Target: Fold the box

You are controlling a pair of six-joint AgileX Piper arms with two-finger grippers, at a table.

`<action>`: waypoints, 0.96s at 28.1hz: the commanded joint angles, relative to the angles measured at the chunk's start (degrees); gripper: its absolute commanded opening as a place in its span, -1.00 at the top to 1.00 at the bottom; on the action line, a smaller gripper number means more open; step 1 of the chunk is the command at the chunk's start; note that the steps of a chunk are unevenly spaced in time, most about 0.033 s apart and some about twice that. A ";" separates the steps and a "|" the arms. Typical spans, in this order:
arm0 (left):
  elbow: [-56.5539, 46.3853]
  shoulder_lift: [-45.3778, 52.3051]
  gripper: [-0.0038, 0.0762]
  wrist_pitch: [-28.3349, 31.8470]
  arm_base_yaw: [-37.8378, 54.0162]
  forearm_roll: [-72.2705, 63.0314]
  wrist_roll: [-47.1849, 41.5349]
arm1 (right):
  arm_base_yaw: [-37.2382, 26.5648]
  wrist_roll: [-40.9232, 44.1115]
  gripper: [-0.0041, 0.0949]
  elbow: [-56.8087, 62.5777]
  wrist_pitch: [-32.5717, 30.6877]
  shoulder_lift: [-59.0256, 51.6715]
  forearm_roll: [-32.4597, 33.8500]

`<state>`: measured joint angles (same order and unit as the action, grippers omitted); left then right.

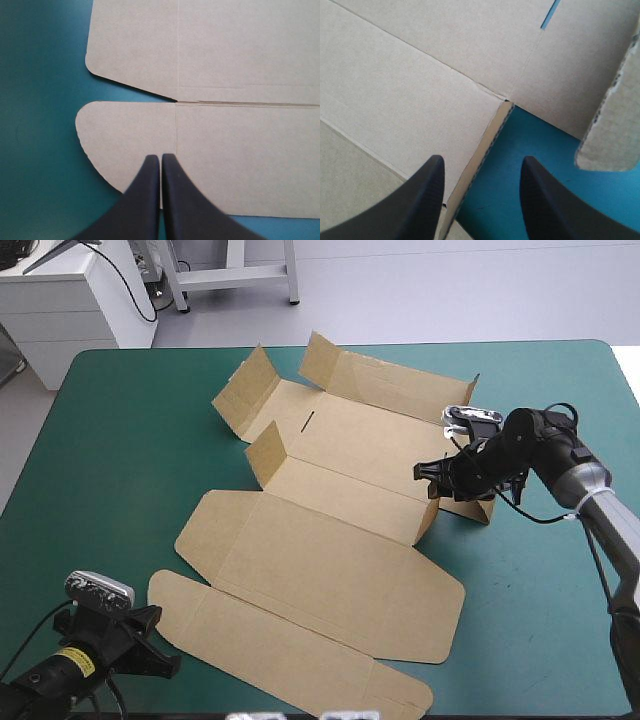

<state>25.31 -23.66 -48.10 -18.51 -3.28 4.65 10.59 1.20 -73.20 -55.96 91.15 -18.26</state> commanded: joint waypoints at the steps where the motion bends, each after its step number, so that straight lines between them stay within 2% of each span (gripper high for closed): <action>1: 1.33 -0.50 0.92 3.40 -0.31 -0.56 -0.29 | 0.12 -0.14 0.02 -1.86 0.30 0.77 -3.45; 5: 1.33 -0.50 0.92 3.40 -0.31 -0.56 -0.29 | 0.12 -1.83 0.16 -1.86 -0.09 2.57 -2.99; 10: 1.33 -0.50 0.92 3.40 -0.31 -0.56 -0.29 | 0.12 -6.13 0.65 -1.86 0.01 2.68 -2.99; 15: 1.33 -0.50 0.92 3.40 -0.31 -0.56 -0.29 | 0.12 -6.80 0.94 -1.86 0.84 2.68 -2.40; 27: 1.33 -0.50 0.92 3.40 -0.31 -0.56 -0.29 | 0.12 -8.85 0.94 -1.86 0.98 2.68 5.78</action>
<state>25.31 -23.66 -48.10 -18.51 -3.28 4.65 10.59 -5.16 -73.24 -55.44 96.06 -14.53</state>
